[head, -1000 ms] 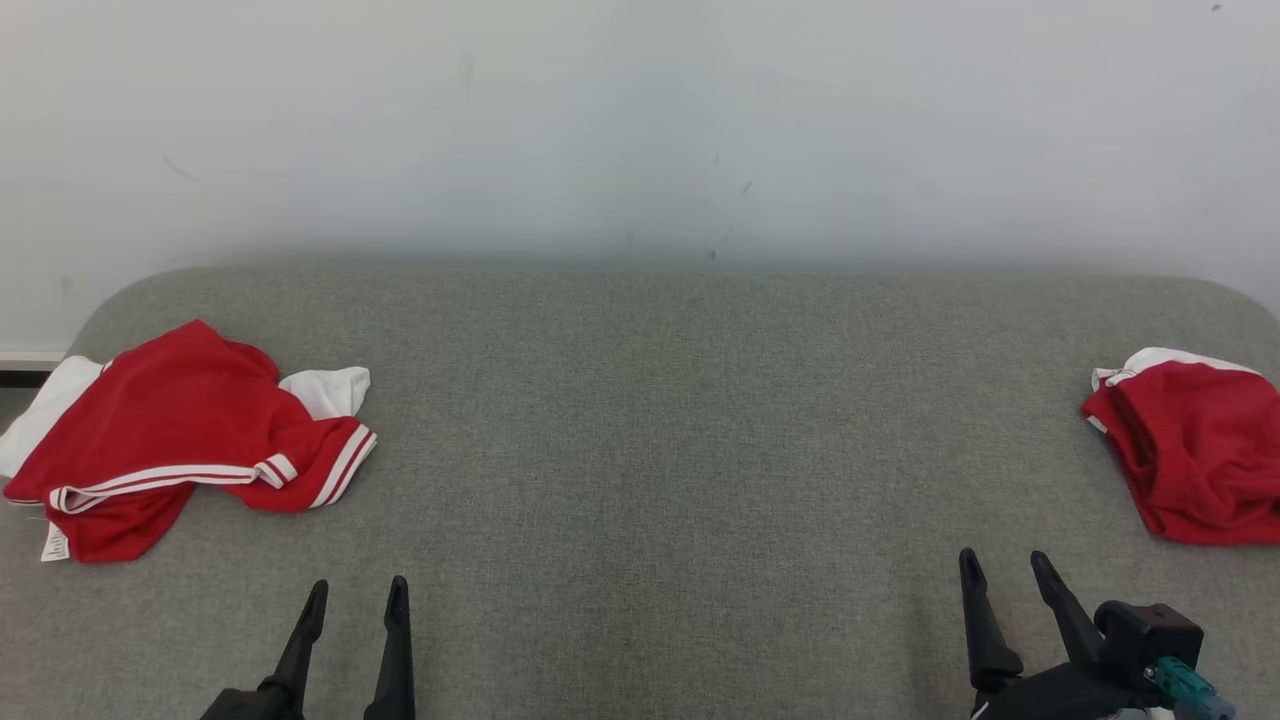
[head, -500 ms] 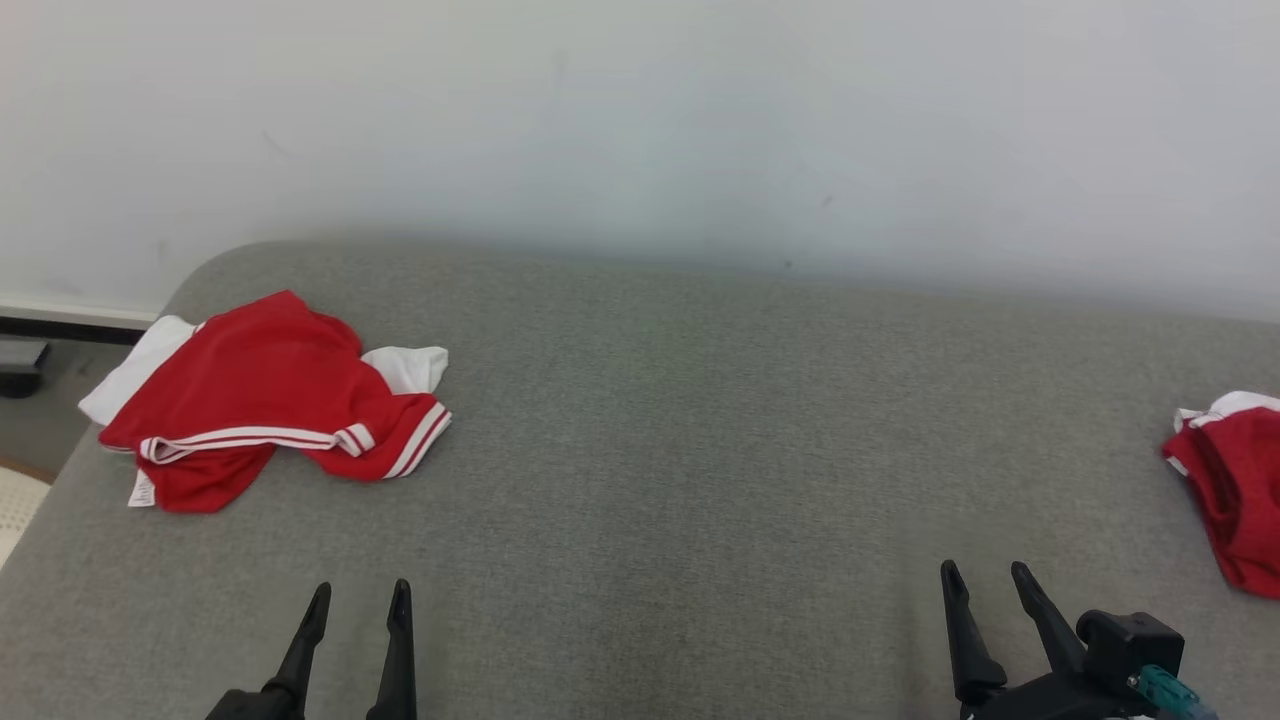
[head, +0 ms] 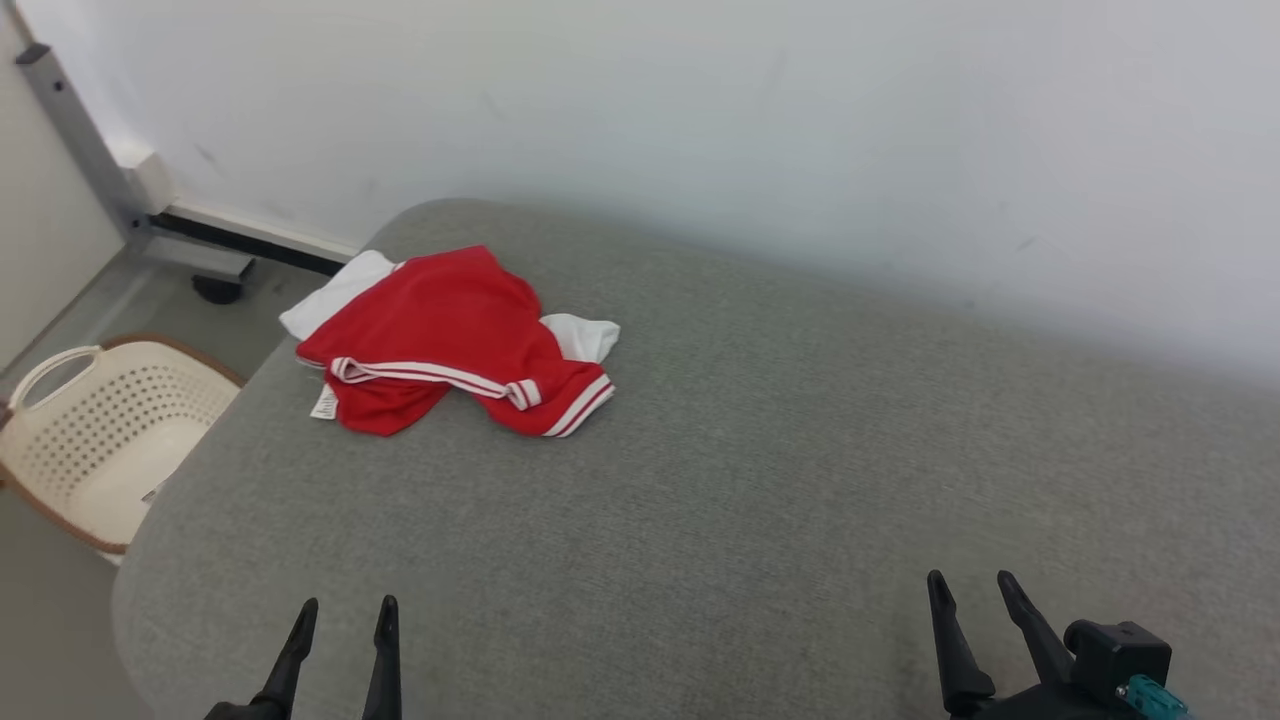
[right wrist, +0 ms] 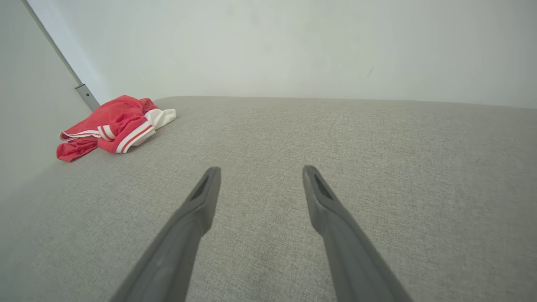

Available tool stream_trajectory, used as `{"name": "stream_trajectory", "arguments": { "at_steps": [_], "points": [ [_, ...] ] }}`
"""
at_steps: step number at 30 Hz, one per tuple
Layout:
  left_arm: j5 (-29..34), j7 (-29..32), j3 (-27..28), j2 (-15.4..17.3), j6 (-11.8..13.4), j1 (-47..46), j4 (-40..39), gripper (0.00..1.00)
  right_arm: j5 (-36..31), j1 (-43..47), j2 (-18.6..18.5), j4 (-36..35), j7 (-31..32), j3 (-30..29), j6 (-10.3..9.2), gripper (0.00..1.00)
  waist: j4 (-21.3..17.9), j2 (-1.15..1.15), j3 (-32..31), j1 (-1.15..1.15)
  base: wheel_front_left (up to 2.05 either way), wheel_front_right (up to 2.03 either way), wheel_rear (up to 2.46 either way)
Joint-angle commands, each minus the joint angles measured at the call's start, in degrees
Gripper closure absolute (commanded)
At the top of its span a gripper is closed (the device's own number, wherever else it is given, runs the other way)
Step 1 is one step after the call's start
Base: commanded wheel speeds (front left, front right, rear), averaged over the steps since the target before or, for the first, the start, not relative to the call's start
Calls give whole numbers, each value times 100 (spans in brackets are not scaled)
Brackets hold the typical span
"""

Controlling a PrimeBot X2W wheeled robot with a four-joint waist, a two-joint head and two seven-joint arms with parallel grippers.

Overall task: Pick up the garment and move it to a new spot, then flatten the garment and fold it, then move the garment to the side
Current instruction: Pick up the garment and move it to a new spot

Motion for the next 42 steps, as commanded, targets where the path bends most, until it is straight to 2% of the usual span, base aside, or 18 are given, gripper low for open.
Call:
{"name": "stream_trajectory", "arguments": {
  "at_steps": [1, 9, 22, 29, 34, 36, 42],
  "points": [
    [-10, -22, 28, 44, -4, 47, -5, 0, -13, 19, 1, -28, -12, 23, -13, 0, 517, 0, -23, 0, 0, 0, 0],
    [-11, -22, 288, -7, 1, 168, -198, 0, -108, -241, -2, -58, 108, 252, -13, 0, 770, 0, 186, 0, 0, 0, 0],
    [58, -22, 544, -130, 1, 326, -421, 0, -116, -591, -2, 156, 100, 639, -13, 0, 850, 0, 367, 0, 0, 0, 0],
    [-53, -22, 326, -168, -2, -68, -120, 0, -303, -524, -1, 86, 179, 516, -13, 0, 795, 0, 431, 0, 0, 0, 0],
    [-249, -20, 211, -140, -3, -623, 526, 0, -474, -348, -2, -130, 307, 351, -13, 0, 740, 0, 552, 0, 0, 0, 0],
    [-400, 38, 135, -138, -3, -1015, 848, 0, -555, -281, -1, -318, 414, 340, -13, 0, 622, 0, 666, 0, 0, 0, 0],
    [-933, 258, -46, -3, -4, -2384, 1699, 0, -901, -264, -45, -1031, 910, 386, -13, 0, -69, 0, 1292, 0, 0, 0, 0]
  ]
}}
